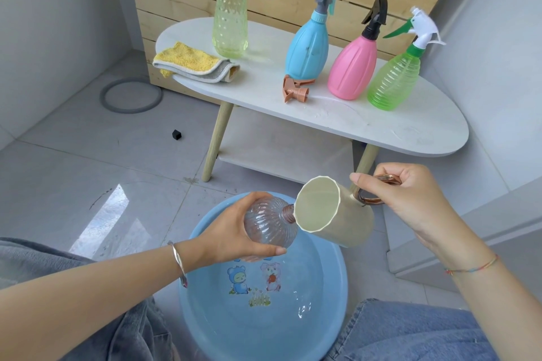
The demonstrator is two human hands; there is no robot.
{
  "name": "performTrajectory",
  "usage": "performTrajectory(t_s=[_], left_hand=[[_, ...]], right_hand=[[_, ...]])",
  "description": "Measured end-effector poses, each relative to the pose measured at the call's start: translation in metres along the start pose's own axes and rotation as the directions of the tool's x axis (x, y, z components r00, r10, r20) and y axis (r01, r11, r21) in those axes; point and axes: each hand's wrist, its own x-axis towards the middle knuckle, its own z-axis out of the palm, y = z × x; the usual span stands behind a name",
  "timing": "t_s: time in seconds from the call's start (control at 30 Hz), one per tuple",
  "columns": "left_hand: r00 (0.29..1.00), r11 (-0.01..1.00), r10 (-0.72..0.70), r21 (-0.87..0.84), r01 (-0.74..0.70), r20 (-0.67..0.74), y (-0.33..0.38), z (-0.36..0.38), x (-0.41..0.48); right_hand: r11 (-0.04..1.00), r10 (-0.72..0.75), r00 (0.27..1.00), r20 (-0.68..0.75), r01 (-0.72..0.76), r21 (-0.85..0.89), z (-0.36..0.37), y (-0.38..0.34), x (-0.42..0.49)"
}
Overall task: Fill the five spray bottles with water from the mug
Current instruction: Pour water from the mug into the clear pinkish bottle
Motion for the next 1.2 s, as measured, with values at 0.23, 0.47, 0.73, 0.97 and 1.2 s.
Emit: performTrajectory(t_s=[0.23,0.47,0.73,0.97,1.2], left_hand=[[1.000,1.000,-0.009,0.004,0.009,0.010,0.0005,0.0003,-0.0006],[1.000,1.000,-0.018,-0.005,0.018,0.011,0.0004,-0.0004,-0.0003],[1.000,1.000,-0.018,-0.020,0.018,0.008,0.0003,-0.0006,0.0006],[1.000,1.000,-0.020,-0.012,0.020,0.013,-0.0002,0.0002,0.0001],[1.000,1.000,-0.014,-0.021,0.014,0.020,0.0006,0.0006,-0.0004]], right_hand=[[1.000,-0.005,1.000,-0.004,0.005,-0.015,0.0009,-0.0006,-0.0001],[0.999,-0.031,1.000,-0.003,0.031,-0.030,0.0018,-0.0008,-0.0017],[1.000,-0.028,1.000,-0.004,0.028,-0.014,0.0024,-0.0003,-0.0015],[1.000,-0.021,1.000,-0.013,0.021,0.001,0.0032,-0.0023,-0.0018],[1.000,-0.028,1.000,-0.001,0.028,-0.008,0.0041,-0.0046,-0.0032]])
